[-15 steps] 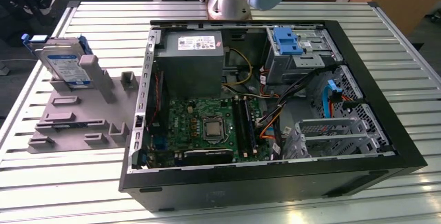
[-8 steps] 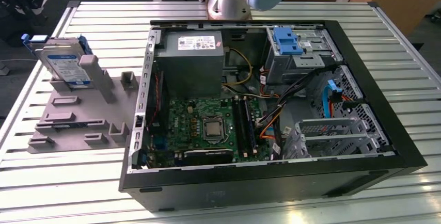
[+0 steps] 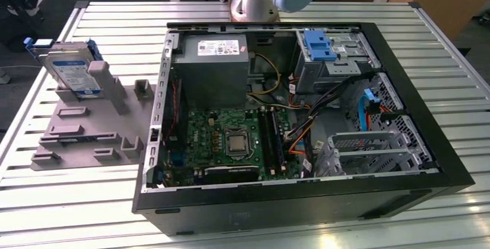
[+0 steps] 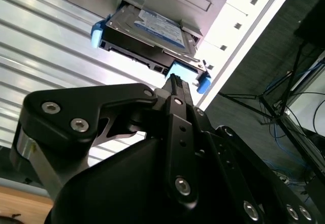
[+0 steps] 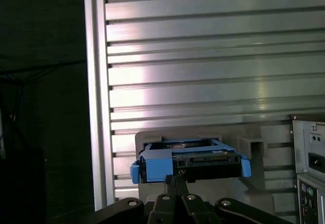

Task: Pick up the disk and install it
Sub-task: 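Reach for the disk, then pick up the disk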

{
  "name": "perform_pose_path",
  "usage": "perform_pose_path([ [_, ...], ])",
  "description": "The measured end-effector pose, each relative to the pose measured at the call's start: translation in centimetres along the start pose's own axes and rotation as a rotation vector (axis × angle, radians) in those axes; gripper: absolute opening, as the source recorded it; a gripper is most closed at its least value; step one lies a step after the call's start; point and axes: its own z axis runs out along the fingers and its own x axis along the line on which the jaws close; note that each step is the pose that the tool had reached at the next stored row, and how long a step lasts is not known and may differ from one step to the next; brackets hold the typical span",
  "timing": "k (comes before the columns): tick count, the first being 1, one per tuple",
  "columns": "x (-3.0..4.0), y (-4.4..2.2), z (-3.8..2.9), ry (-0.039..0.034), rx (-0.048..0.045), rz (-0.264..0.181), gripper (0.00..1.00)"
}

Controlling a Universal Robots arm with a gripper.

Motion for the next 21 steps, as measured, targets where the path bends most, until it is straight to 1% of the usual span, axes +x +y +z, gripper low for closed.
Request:
perform_pose_path([
  [3, 0.4, 0.0, 0.03, -0.0001, 0.0, 0.0, 0.11],
  [6, 0.55, -0.01, 0.05, 0.0, 0.0, 0.0, 0.11],
  [16, 0.59, -0.02, 0.05, 0.0001, 0.0, -0.001, 0.11],
  [21, 0.6, -0.02, 0.06, 0.0008, 0.0003, -0.022, 0.11],
])
